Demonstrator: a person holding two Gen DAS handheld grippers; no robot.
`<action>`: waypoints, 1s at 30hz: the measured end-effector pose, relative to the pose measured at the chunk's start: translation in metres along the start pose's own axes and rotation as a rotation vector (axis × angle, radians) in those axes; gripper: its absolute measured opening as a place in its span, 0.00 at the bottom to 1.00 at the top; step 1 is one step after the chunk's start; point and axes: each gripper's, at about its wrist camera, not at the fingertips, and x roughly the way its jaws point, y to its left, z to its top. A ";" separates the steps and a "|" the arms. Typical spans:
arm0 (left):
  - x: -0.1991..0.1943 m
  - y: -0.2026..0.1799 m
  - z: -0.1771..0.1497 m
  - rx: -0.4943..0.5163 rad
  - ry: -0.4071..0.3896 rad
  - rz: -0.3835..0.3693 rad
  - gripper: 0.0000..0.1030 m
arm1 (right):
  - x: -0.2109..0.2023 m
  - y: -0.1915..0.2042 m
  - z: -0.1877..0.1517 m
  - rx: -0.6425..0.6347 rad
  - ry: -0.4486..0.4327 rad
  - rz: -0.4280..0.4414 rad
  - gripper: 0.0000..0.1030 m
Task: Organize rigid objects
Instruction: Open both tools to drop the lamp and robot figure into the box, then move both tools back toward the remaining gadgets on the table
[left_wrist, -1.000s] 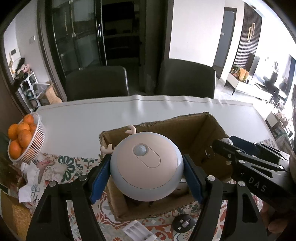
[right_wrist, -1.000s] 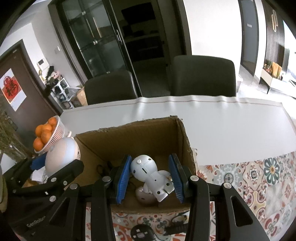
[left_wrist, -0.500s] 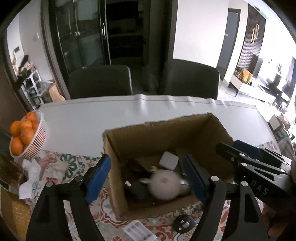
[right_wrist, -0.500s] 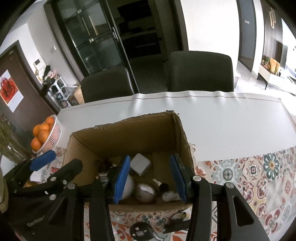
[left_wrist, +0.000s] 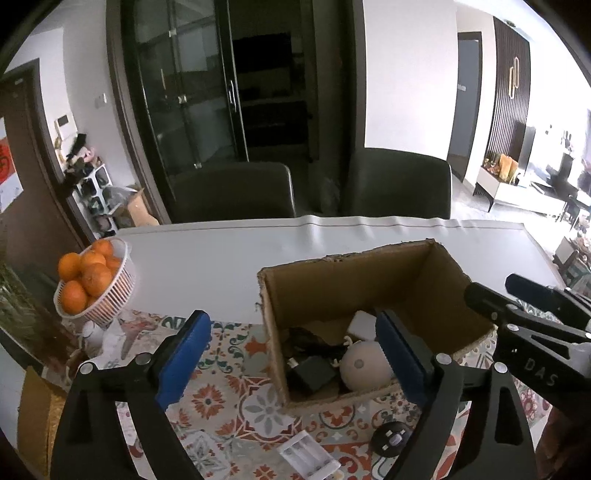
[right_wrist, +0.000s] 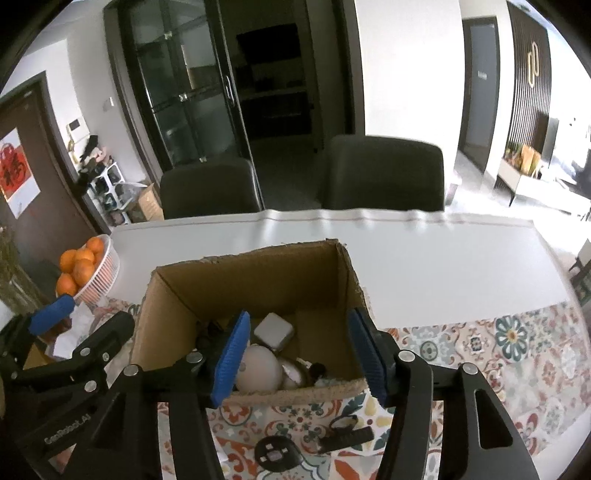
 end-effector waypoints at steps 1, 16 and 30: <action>-0.002 0.001 -0.001 -0.002 -0.002 -0.002 0.90 | -0.003 0.001 -0.001 -0.005 -0.009 -0.003 0.59; -0.041 0.021 -0.040 -0.022 -0.048 0.006 0.92 | -0.054 0.028 -0.031 -0.053 -0.125 -0.027 0.67; -0.064 0.022 -0.088 0.015 -0.075 0.029 0.92 | -0.068 0.030 -0.080 -0.031 -0.131 -0.020 0.67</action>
